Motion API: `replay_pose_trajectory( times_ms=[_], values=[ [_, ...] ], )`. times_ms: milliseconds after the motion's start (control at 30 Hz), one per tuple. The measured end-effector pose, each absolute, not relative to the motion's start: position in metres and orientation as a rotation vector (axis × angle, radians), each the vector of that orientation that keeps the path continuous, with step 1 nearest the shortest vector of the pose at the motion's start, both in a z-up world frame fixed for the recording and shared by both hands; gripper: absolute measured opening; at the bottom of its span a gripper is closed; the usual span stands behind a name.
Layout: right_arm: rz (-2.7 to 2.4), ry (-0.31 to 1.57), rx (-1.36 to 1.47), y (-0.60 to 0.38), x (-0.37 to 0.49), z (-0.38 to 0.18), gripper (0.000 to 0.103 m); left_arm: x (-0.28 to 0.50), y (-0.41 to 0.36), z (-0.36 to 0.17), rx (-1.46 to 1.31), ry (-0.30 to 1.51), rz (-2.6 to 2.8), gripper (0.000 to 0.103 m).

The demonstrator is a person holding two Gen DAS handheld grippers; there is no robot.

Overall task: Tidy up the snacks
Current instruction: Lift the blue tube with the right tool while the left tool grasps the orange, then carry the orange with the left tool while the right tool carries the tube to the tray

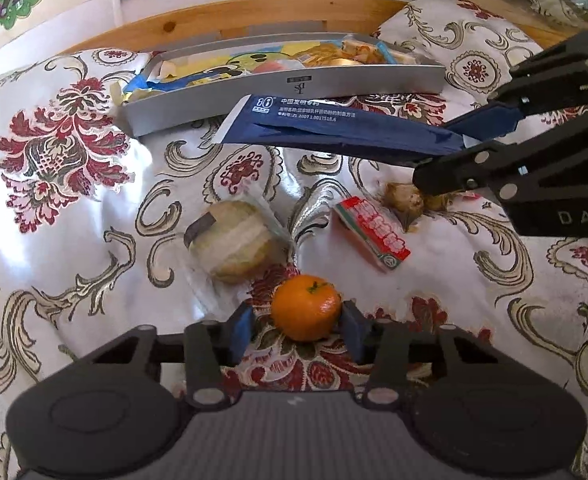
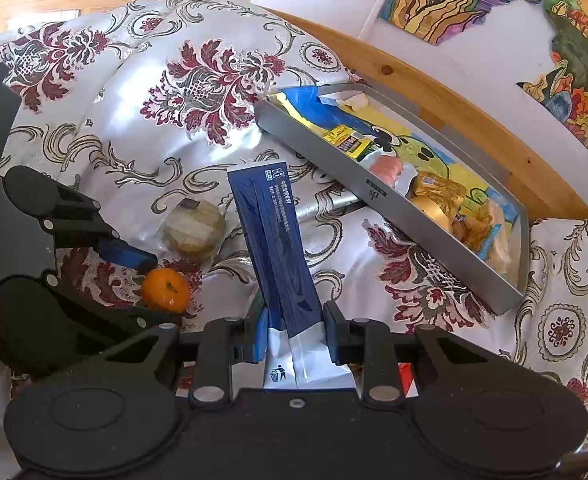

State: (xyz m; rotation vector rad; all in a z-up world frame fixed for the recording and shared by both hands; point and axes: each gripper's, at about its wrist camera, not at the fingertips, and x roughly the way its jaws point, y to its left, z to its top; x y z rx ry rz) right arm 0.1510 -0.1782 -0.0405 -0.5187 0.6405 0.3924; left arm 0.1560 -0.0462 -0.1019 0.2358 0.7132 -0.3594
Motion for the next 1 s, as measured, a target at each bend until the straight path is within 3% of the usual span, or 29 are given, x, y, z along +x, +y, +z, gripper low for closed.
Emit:
replay_pose_trajectory(
  times_ms=[100, 533, 1000],
  values=[
    [0.393, 0.641, -0.52, -0.178, 0.151, -0.04, 0.03, 0.155, -0.048, -0.102, 0.248, 0.71, -0.363, 0.04],
    [0.382, 0.635, -0.509, -0.179, 0.154, -0.041, 0.03, 0.155, -0.043, -0.095, 0.162, 0.701, -0.331, 0.038],
    [0.316, 0.545, -0.363, -0.202, 0.181, -0.022, 0.03, 0.16, -0.033, -0.045, 0.047, 0.609, -0.233, 0.038]
  ],
)
